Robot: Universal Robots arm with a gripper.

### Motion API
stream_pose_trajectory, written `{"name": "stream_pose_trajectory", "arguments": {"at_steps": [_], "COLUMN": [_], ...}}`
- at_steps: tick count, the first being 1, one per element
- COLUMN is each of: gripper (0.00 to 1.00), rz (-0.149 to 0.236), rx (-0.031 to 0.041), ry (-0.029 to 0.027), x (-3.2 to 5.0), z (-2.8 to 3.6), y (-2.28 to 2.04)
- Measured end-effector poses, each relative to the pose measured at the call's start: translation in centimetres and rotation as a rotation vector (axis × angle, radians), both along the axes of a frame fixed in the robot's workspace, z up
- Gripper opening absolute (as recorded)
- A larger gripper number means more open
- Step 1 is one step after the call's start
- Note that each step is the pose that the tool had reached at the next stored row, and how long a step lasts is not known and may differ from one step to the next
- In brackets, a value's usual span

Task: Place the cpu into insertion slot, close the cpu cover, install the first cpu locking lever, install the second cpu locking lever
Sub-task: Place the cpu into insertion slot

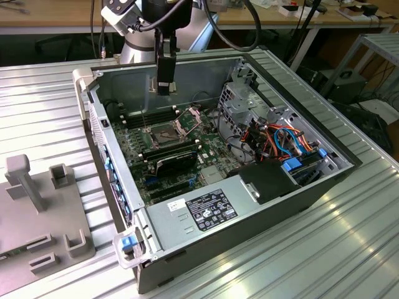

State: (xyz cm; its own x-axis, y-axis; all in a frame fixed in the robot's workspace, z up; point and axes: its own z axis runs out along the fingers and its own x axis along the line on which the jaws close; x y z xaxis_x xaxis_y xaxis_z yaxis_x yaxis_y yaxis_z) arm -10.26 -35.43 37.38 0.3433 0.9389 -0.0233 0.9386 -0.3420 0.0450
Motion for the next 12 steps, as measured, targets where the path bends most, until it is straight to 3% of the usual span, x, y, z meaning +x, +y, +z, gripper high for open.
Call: {"name": "stream_pose_trajectory", "arguments": {"at_steps": [12], "gripper": [0.55], "rz": [0.002], "rx": [0.0001], "ry": [-0.0001], "x": [0.00], "z": [-0.36], "y": [0.00]}}
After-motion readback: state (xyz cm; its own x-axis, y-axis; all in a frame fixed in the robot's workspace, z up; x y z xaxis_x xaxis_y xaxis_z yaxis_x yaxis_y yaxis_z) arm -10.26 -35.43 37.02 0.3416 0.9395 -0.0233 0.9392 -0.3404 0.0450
